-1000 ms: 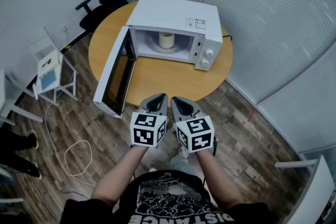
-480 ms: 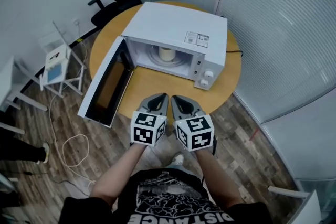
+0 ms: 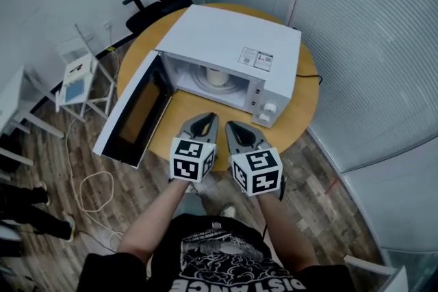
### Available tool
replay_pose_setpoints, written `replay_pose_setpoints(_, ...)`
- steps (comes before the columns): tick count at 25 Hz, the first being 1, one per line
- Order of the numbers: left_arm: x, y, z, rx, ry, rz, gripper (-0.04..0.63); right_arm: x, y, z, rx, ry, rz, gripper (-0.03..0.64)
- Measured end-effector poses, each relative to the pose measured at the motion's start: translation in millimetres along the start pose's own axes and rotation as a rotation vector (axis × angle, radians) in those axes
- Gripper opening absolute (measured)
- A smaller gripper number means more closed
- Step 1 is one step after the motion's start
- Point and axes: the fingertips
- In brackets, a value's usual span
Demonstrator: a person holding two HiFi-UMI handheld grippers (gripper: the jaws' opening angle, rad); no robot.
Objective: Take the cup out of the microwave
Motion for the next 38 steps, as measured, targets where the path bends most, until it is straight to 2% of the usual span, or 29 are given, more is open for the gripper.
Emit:
replay_pose_setpoints(7,36,-12,-5,0.016,0.019,0.047,0.017,29,13,-3,-0.012,-0.006,0.018,0.015)
replay_pose_setpoints(21,118,-43,-13,0.011,0.012,0.119,0.212,74,49,-17,-0.007,-0.026,0.088,0.015)
replay_pose_setpoints(26,142,-50,-11,0.005,-0.004,0.129,0.301,84,58,-15,-0.010,-0.047,0.098,0.015)
replay_pose_setpoints(38,190,-62,-7,0.023,-0.014,0.128,0.434,102,80,-12,0.004,-0.059,0.112,0.015)
Point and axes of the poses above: the fingertips, and each gripper's own axes: x forward along the fingers, y to its right, z out of its underside, and after that the axes turned 13 degrees about -z, right-handed
